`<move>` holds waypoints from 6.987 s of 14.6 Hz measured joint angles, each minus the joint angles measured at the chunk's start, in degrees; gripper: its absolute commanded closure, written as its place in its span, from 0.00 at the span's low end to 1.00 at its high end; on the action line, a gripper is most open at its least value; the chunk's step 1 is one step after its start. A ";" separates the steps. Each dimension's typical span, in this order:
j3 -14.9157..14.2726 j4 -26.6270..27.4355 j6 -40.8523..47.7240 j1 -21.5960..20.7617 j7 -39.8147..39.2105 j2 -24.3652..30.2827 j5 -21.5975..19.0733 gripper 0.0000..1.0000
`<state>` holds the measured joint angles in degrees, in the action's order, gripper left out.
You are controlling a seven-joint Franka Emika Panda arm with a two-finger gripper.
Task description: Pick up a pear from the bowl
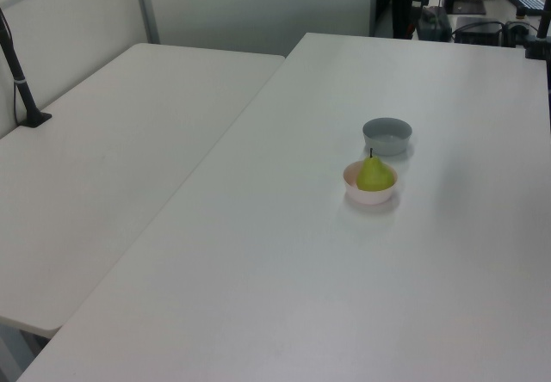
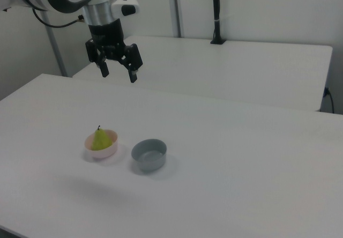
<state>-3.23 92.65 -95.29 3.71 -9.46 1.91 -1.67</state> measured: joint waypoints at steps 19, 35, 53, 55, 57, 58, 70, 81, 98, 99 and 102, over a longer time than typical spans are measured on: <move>0.03 0.23 0.00 0.00 -4.99 0.00 -0.02 0.00; 2.78 16.04 -14.41 -11.66 -4.66 -1.49 -0.03 0.00; 3.66 23.73 -32.77 -14.49 -3.68 -13.57 -0.03 0.13; 3.78 23.73 -34.19 -14.49 -3.67 -14.40 -0.02 0.53; 3.78 23.73 -34.92 -14.49 -3.67 -14.74 -0.03 0.88; 3.78 23.70 -34.98 -14.49 -3.66 -14.75 -0.03 0.95; 3.77 17.81 -27.36 -13.42 -3.45 -11.87 -0.02 0.96; 2.37 1.01 -1.76 -6.80 -3.45 -5.91 -0.02 0.96; -7.03 -5.40 -11.13 1.50 -20.39 -12.57 -5.18 0.97; -7.53 -5.38 -12.99 1.52 -20.64 -14.18 -5.24 0.97; -8.17 -5.36 -17.82 1.97 -20.65 -18.77 -6.68 0.97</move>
<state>-11.40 87.29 -113.11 5.68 -30.12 -16.85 -8.35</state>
